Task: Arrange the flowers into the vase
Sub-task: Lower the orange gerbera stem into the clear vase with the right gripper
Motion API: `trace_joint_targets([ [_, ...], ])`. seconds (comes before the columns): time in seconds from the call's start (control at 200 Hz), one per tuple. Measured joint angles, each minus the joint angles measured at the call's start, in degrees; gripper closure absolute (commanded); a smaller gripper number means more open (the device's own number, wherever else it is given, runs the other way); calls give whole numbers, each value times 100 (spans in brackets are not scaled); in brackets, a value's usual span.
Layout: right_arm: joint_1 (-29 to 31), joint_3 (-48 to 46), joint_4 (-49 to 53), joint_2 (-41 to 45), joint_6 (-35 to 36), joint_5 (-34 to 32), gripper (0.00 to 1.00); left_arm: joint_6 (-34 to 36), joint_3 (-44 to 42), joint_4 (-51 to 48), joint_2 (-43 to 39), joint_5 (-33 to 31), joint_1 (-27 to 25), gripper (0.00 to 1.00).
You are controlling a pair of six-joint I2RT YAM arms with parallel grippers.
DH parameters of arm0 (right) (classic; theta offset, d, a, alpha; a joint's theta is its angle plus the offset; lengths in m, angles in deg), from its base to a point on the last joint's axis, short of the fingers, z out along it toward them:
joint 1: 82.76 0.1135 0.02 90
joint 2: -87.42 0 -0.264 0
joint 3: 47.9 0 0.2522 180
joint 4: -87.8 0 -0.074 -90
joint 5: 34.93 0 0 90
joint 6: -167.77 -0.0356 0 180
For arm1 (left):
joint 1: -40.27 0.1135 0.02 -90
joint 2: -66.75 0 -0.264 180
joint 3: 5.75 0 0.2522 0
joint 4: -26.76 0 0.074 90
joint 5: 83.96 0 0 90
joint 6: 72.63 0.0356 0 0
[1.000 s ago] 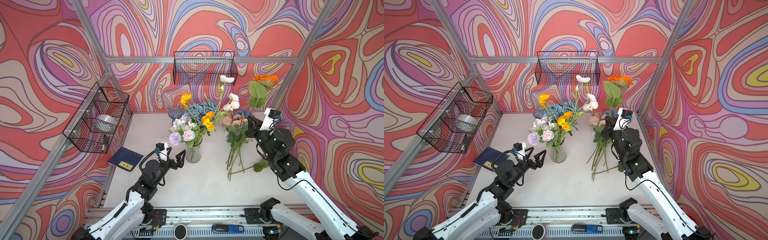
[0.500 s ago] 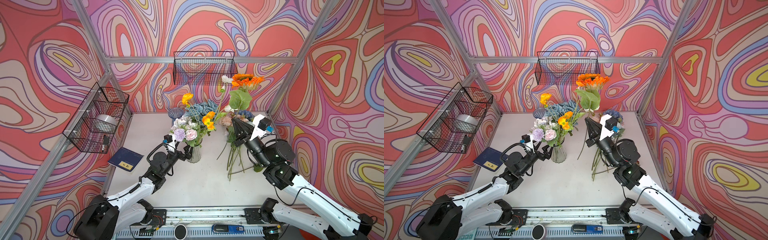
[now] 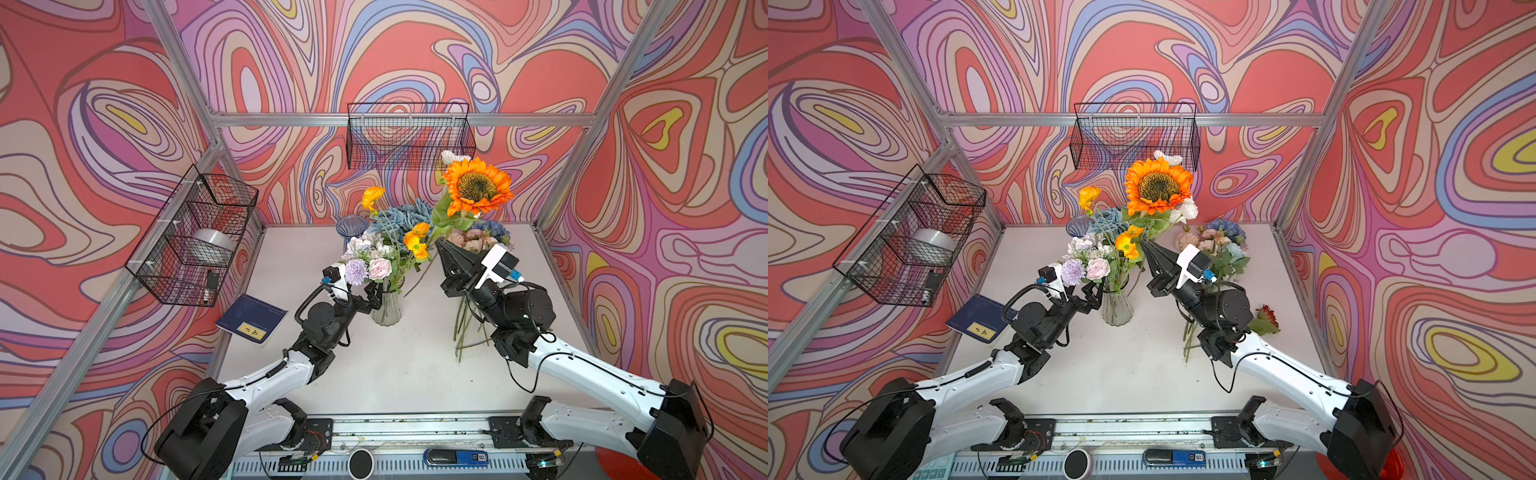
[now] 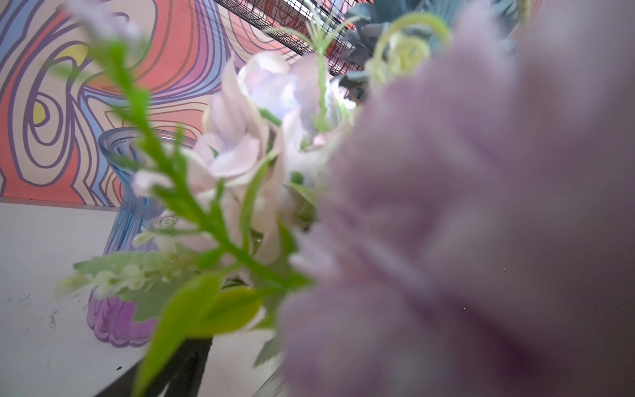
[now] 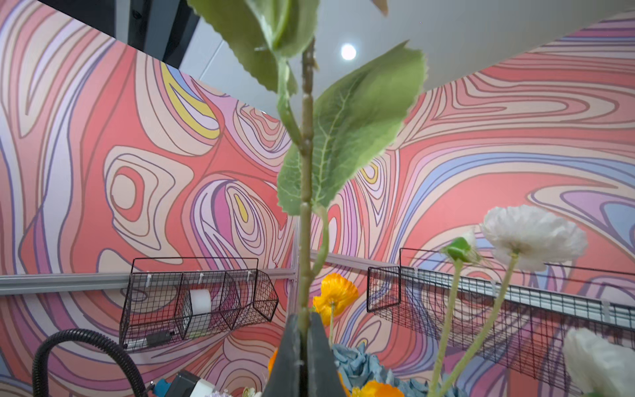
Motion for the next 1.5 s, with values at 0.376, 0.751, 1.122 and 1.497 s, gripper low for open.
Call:
trace_joint_targets([
  [0.376,79,-258,-1853,-369,15,267,100,-98,74,-57,-2,-310,0,0],
  [0.751,101,-485,-2470,-1158,140,203,100,-103,149,-286,-72,-411,0,0],
  [1.122,107,-527,-2573,-2262,-343,63,100,-144,168,-286,-42,-411,0,0],
  [1.497,107,-741,-2601,-3185,-625,-42,100,-140,166,-286,-39,-411,0,0],
])
